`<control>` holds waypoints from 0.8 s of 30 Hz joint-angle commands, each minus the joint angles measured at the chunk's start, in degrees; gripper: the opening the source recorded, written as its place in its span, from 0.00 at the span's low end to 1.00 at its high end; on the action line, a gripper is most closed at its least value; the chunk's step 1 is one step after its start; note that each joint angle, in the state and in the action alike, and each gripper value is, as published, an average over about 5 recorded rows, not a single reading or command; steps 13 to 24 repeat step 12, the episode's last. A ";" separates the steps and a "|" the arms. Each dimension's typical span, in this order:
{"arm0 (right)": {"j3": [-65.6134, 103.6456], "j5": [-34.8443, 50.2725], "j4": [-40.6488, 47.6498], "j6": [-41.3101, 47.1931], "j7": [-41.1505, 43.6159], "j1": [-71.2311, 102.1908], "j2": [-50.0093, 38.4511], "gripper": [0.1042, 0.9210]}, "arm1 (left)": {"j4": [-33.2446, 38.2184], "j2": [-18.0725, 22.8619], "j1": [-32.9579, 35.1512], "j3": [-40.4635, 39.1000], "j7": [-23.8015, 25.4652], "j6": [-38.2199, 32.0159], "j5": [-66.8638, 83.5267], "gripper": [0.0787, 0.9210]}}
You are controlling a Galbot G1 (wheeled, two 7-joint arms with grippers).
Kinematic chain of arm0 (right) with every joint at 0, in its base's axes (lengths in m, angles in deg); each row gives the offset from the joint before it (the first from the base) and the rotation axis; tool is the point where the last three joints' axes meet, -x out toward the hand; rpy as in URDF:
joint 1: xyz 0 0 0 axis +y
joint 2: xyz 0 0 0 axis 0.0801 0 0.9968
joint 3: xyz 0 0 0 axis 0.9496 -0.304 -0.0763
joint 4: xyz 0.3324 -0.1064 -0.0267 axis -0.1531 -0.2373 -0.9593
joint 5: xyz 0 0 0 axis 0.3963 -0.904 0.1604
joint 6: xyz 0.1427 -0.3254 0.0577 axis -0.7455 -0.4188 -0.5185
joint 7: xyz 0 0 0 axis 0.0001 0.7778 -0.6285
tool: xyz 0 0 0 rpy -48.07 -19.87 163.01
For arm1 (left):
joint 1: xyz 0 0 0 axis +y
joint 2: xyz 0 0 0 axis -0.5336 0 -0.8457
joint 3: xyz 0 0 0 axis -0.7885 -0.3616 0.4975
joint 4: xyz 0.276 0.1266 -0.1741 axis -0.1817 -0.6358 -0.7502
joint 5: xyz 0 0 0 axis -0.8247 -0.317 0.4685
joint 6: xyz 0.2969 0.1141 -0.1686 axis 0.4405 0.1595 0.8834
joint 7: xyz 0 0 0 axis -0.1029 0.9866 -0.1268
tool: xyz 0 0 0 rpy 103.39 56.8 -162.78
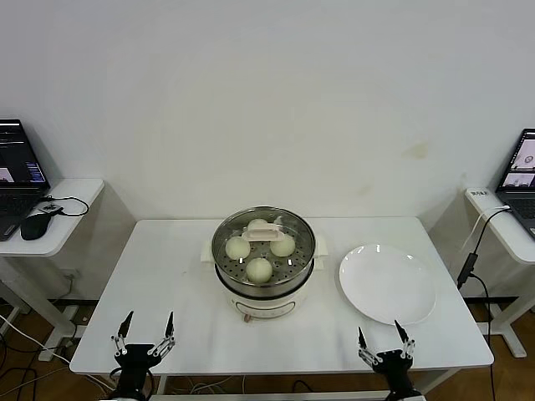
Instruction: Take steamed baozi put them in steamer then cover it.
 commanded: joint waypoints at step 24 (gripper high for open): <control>-3.30 3.34 -5.81 2.91 0.38 2.07 0.28 0.88 | -3.78 2.17 1.30 0.95 0.73 -3.57 3.33 0.88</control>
